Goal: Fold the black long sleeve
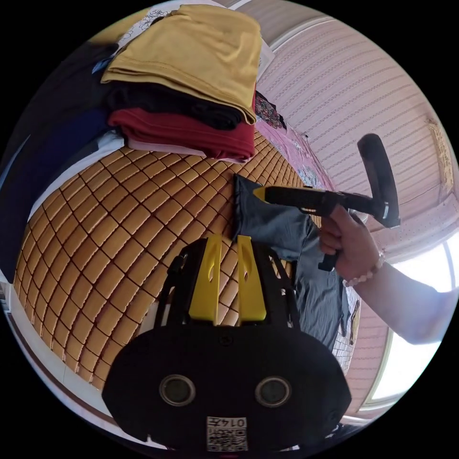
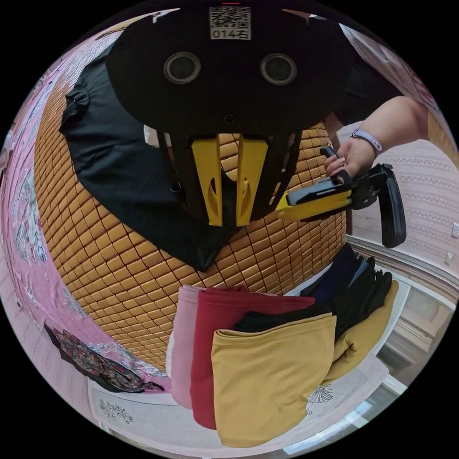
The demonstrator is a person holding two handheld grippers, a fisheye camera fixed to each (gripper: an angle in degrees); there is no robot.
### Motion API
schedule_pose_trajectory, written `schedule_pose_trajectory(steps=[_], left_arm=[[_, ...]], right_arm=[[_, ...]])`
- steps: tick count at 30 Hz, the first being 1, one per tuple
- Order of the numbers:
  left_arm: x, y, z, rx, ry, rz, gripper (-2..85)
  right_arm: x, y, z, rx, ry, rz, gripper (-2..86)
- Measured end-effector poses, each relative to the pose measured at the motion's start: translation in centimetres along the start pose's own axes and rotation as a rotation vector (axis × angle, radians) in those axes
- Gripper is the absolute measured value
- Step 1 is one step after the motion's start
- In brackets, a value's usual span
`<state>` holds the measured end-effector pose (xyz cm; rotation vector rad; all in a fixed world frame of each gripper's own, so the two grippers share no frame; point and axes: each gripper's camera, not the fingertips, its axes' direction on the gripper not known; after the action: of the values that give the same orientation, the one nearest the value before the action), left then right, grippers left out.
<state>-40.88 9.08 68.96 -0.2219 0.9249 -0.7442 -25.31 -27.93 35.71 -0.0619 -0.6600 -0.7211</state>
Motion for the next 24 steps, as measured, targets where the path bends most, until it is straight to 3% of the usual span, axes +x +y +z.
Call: schedule_pose_trajectory(steps=[10,15,19,24], left_arm=[[0.7,-2.1,0.4,-0.030,0.020,0.067,7.1],[1.6,-1.8,0.8,-0.077,-0.010,0.105,2.7],[2.2,-1.7,0.4,-0.123,-0.025,0.103,-0.4],[5.8,0.3,-3.5,0.026,-0.017,0.196,-0.9]], right_arm=[[-0.4,-7.5,4.4,-0.052,0.222,0.057,6.3],[-0.4,-7.8,4.6,-0.042,0.292,0.063,1.2],[0.9,-7.0,3.8,-0.006,0.221,0.121,-0.5],[3.8,-3.2,-1.7,0.175,0.101,0.208,-0.7]])
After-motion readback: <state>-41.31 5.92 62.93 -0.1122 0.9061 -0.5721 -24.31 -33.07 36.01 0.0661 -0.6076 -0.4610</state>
